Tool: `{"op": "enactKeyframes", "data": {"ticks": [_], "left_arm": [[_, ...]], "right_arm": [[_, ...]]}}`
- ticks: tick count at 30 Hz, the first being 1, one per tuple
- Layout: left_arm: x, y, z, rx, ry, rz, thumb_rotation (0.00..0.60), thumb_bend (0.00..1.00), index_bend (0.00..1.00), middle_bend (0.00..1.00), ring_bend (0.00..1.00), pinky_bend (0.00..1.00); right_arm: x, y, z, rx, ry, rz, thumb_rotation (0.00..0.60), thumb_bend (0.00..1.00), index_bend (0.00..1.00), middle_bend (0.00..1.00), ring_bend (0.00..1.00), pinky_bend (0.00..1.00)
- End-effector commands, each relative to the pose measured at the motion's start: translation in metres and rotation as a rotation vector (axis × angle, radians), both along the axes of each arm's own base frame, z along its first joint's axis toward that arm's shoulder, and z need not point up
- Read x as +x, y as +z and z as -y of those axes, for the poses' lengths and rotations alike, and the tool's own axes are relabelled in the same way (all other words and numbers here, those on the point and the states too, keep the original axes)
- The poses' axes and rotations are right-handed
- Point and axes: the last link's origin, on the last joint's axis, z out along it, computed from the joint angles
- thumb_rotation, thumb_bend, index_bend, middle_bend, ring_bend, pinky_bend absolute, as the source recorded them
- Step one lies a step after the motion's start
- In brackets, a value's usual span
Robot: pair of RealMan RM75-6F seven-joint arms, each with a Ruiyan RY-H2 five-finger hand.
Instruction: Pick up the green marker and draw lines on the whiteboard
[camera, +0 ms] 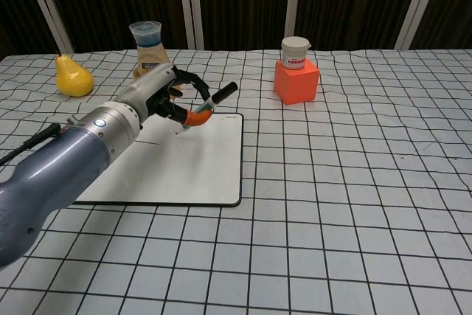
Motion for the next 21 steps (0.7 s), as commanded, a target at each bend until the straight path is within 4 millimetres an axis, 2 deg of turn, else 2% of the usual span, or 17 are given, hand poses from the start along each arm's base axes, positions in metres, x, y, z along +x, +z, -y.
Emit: {"op": "enactKeyframes", "data": {"ticks": [1, 14, 21], "left_arm": [[0.001, -0.002, -0.001, -0.001, 0.005, 0.002, 0.600, 0.57, 0.67, 0.20, 0.04, 0.12], [-0.004, -0.007, 0.000, -0.015, 0.017, 0.008, 0.600, 0.57, 0.67, 0.20, 0.04, 0.13], [-0.014, -0.006, 0.008, -0.027, 0.032, -0.007, 0.600, 0.57, 0.67, 0.20, 0.04, 0.12]], "right_arm": [[0.000, 0.000, 0.000, 0.001, 0.001, 0.001, 0.600, 0.32, 0.00, 0.00, 0.00, 0.00], [0.000, 0.000, 0.000, 0.001, 0.001, 0.001, 0.600, 0.32, 0.00, 0.00, 0.00, 0.00], [0.001, 0.000, -0.001, -0.001, 0.003, 0.000, 0.600, 0.32, 0.00, 0.00, 0.00, 0.00]]}}
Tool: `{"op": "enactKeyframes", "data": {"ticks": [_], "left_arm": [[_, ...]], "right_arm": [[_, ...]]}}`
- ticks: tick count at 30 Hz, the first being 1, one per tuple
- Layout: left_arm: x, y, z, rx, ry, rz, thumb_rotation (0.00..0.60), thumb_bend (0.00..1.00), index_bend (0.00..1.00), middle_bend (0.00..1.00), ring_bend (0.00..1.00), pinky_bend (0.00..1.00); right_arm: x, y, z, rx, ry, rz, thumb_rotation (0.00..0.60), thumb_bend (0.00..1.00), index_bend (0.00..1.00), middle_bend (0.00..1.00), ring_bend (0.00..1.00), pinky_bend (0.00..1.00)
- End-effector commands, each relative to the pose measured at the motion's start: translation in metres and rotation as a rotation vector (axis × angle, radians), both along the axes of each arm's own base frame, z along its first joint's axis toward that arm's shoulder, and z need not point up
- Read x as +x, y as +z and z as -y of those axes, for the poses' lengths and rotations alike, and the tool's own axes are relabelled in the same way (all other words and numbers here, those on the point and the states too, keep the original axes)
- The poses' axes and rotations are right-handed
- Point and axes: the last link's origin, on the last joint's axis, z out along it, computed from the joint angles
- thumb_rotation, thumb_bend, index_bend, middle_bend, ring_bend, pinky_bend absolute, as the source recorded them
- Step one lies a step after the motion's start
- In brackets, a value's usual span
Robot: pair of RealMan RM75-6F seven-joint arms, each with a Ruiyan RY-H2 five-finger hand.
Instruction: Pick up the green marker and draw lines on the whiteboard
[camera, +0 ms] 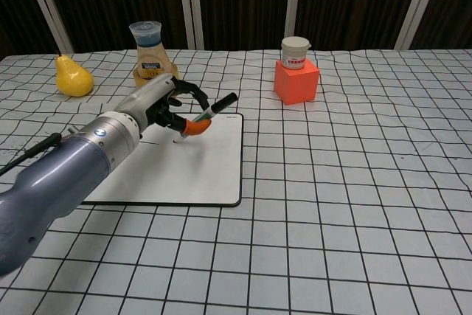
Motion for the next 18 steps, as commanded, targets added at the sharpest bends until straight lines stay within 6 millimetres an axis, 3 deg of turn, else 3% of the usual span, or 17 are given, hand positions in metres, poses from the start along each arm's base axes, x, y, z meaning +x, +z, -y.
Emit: {"op": "enactKeyframes", "data": {"ticks": [1, 10, 18], "left_arm": [[-0.006, 0.001, 0.005, -0.005, 0.011, -0.011, 0.600, 0.57, 0.67, 0.20, 0.04, 0.12], [-0.033, 0.010, 0.024, -0.010, 0.045, -0.040, 0.600, 0.57, 0.67, 0.20, 0.04, 0.12], [-0.069, 0.037, 0.056, -0.019, 0.106, -0.044, 0.600, 0.57, 0.67, 0.20, 0.04, 0.12]], "right_arm": [[0.000, 0.000, 0.000, 0.000, 0.000, 0.001, 0.600, 0.32, 0.00, 0.00, 0.00, 0.00], [0.000, 0.001, 0.000, -0.008, -0.002, 0.000, 0.600, 0.32, 0.00, 0.00, 0.00, 0.00], [0.001, 0.000, -0.001, -0.018, 0.000, -0.004, 0.600, 0.32, 0.00, 0.00, 0.00, 0.00]]}}
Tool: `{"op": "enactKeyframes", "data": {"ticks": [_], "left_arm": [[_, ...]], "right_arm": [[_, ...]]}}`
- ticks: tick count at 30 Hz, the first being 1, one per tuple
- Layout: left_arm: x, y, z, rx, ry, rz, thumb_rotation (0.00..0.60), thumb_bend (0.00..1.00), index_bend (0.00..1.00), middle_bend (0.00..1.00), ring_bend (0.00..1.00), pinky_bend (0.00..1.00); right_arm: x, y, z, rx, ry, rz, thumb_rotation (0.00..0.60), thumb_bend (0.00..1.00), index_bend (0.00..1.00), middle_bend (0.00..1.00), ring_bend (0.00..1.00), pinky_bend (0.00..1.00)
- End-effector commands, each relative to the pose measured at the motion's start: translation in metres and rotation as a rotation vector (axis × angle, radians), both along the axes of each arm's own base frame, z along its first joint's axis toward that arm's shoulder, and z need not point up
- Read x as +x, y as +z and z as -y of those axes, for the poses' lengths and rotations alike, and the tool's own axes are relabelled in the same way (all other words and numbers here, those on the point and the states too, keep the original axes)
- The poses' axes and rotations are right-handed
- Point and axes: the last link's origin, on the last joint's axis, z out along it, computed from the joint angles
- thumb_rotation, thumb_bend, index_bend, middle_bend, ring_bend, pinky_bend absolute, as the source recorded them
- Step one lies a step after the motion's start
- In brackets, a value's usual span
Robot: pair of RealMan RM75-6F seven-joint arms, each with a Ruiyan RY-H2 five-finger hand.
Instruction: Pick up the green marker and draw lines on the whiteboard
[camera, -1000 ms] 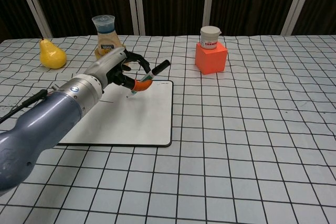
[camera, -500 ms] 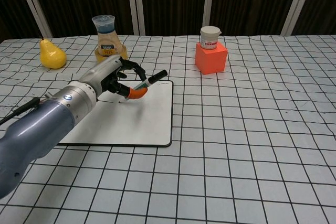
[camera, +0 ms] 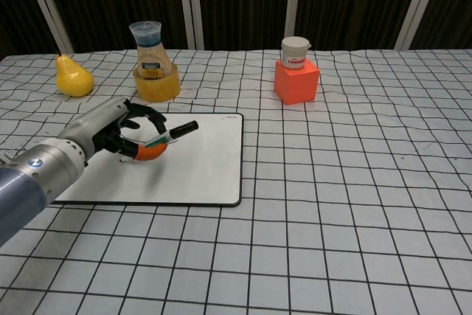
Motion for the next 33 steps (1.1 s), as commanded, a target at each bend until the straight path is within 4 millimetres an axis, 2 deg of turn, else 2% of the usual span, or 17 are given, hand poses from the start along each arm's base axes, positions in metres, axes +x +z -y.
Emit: {"op": "enactKeyframes", "data": {"ticks": [1, 10, 15, 18, 25, 30, 33], "left_arm": [[-0.015, 0.017, 0.018, -0.002, 0.020, 0.009, 0.600, 0.57, 0.67, 0.20, 0.04, 0.12], [0.007, 0.070, 0.036, 0.097, -0.087, 0.155, 0.600, 0.57, 0.67, 0.20, 0.04, 0.12], [0.006, 0.095, 0.032, 0.166, -0.133, 0.113, 0.600, 0.57, 0.67, 0.20, 0.04, 0.12], [-0.002, 0.106, 0.023, 0.208, -0.168, -0.001, 0.600, 0.57, 0.67, 0.20, 0.04, 0.12], [-0.029, 0.123, -0.002, 0.267, -0.220, -0.424, 0.600, 0.55, 0.67, 0.20, 0.04, 0.12], [-0.048, 0.119, -0.011, 0.264, -0.214, -0.655, 0.600, 0.52, 0.67, 0.20, 0.04, 0.12], [-0.056, 0.114, -0.013, 0.250, -0.200, -0.699, 0.600, 0.50, 0.67, 0.19, 0.04, 0.11]], "right_arm": [[0.001, -0.001, -0.001, -0.002, 0.001, -0.001, 0.600, 0.32, 0.00, 0.00, 0.00, 0.00], [0.001, -0.001, -0.002, -0.007, -0.005, 0.001, 0.600, 0.32, 0.00, 0.00, 0.00, 0.00], [0.001, -0.001, -0.001, -0.005, -0.006, -0.001, 0.600, 0.32, 0.00, 0.00, 0.00, 0.00], [0.001, -0.002, -0.002, -0.002, -0.005, -0.004, 0.600, 0.32, 0.00, 0.00, 0.00, 0.00], [0.001, -0.002, -0.002, 0.000, -0.009, -0.006, 0.600, 0.32, 0.00, 0.00, 0.00, 0.00], [0.001, -0.003, -0.002, 0.004, -0.010, -0.008, 0.600, 0.32, 0.00, 0.00, 0.00, 0.00], [0.000, -0.003, -0.002, 0.004, -0.012, -0.009, 0.600, 0.32, 0.00, 0.00, 0.00, 0.00]]}}
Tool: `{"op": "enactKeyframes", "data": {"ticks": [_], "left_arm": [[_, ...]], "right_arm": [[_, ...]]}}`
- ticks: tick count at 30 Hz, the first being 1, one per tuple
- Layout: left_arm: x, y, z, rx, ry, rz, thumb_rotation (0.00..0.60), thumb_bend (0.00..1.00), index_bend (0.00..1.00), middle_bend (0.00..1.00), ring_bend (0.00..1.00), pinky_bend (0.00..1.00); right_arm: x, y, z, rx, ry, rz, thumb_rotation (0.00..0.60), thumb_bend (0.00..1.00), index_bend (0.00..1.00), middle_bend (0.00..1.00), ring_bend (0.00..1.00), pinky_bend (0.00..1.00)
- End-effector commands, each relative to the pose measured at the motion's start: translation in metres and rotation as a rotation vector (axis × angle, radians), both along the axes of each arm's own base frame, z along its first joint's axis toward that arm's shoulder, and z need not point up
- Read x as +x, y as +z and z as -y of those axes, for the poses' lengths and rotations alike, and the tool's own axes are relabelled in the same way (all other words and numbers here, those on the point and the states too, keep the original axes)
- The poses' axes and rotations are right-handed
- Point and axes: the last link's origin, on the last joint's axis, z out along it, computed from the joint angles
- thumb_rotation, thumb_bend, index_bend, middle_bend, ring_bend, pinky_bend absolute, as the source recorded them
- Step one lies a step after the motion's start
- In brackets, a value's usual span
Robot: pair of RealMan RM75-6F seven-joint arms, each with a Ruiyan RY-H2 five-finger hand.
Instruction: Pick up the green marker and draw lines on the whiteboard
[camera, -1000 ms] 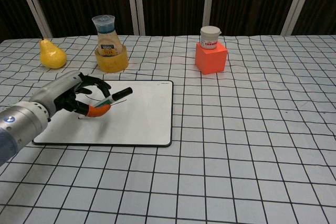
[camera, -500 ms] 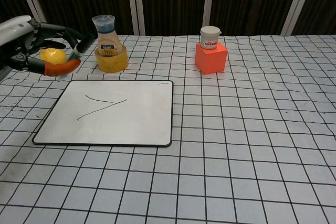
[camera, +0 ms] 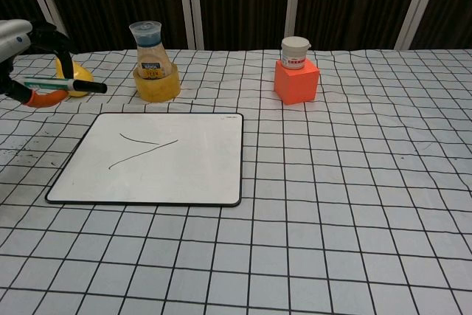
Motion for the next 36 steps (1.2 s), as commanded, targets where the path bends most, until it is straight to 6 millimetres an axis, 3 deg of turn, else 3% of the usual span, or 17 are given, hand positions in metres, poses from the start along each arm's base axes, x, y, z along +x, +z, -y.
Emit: {"op": "enactKeyframes", "data": {"ticks": [1, 15, 22, 26, 32, 36], "left_arm": [[-0.015, -0.005, -0.007, -0.002, 0.034, -0.105, 0.600, 0.49, 0.67, 0.19, 0.04, 0.10], [-0.048, -0.034, -0.013, -0.027, 0.124, -0.200, 0.600, 0.36, 0.53, 0.12, 0.03, 0.07], [-0.056, -0.036, -0.011, -0.032, 0.152, -0.192, 0.600, 0.23, 0.34, 0.02, 0.00, 0.00], [-0.058, -0.027, -0.006, -0.010, 0.165, -0.148, 0.600, 0.21, 0.16, 0.00, 0.00, 0.00], [-0.054, 0.003, 0.017, 0.024, 0.144, -0.037, 0.600, 0.21, 0.14, 0.00, 0.00, 0.00], [-0.048, 0.035, 0.050, 0.066, 0.075, -0.007, 0.600, 0.20, 0.12, 0.00, 0.00, 0.00]], "right_arm": [[0.000, 0.000, 0.000, 0.000, -0.001, -0.001, 0.600, 0.32, 0.00, 0.00, 0.00, 0.00], [0.000, 0.000, 0.000, 0.001, -0.001, -0.004, 0.600, 0.32, 0.00, 0.00, 0.00, 0.00], [0.000, 0.000, 0.000, 0.002, -0.002, -0.006, 0.600, 0.32, 0.00, 0.00, 0.00, 0.00], [-0.001, 0.000, 0.000, 0.002, -0.001, -0.008, 0.600, 0.32, 0.00, 0.00, 0.00, 0.00], [-0.002, 0.002, 0.000, -0.001, 0.014, -0.045, 0.600, 0.32, 0.00, 0.00, 0.00, 0.00], [-0.002, 0.002, 0.000, -0.006, 0.024, -0.067, 0.600, 0.32, 0.00, 0.00, 0.00, 0.00]]}}
